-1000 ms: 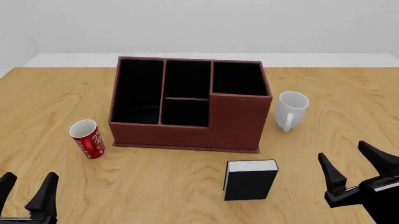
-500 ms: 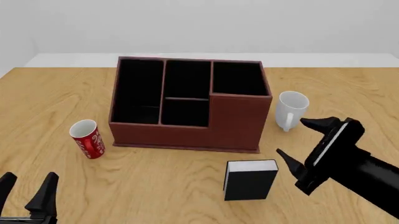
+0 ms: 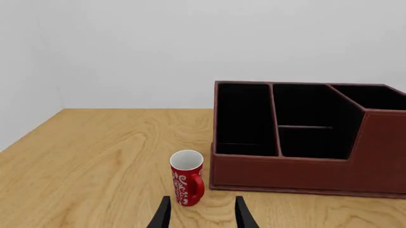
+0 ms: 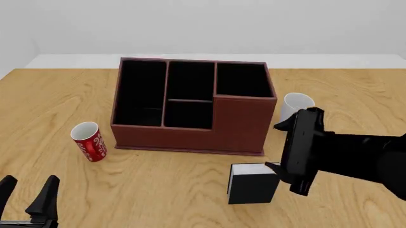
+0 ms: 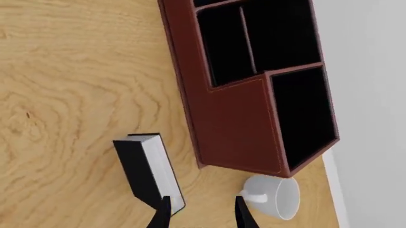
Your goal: Pick up the book and place it in the right compartment of the caddy.
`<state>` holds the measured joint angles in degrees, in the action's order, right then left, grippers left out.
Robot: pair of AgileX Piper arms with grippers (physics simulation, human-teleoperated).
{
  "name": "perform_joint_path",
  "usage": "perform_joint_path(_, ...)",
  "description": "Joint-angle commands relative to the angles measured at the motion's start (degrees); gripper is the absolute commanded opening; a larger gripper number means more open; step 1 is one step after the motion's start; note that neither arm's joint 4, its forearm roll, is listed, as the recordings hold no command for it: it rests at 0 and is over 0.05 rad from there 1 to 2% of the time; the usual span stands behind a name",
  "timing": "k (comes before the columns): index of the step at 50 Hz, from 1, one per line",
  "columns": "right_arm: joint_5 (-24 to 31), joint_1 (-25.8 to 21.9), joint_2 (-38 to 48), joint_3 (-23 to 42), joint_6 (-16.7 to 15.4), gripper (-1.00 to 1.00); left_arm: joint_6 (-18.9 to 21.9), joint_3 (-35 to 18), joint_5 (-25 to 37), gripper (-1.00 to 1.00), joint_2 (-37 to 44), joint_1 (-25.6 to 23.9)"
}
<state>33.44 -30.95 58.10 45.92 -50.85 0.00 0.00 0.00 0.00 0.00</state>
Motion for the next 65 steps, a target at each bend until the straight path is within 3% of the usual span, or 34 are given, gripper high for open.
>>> perform_joint_path(1,6.14,-2.26,5.21,3.34,-0.64,1.0,0.0,0.0,0.0,1.0,0.0,0.0)
perform_joint_path(20,6.02,-0.09,8.48,3.22,-2.89,1.0,0.0,0.0,0.0,1.0,0.0,0.0)
perform_joint_path(30,6.22,-2.7,11.93,2.97,-0.15,1.0,0.0,0.0,0.0,1.0,0.0,0.0)
perform_joint_path(49,6.98,-2.12,15.35,4.29,0.06,1.0,0.0,0.0,0.0,1.0,0.0,0.0)
perform_joint_path(65,5.11,-3.65,18.85,3.82,2.64,1.0,0.0,0.0,0.0,1.0,0.0,0.0)
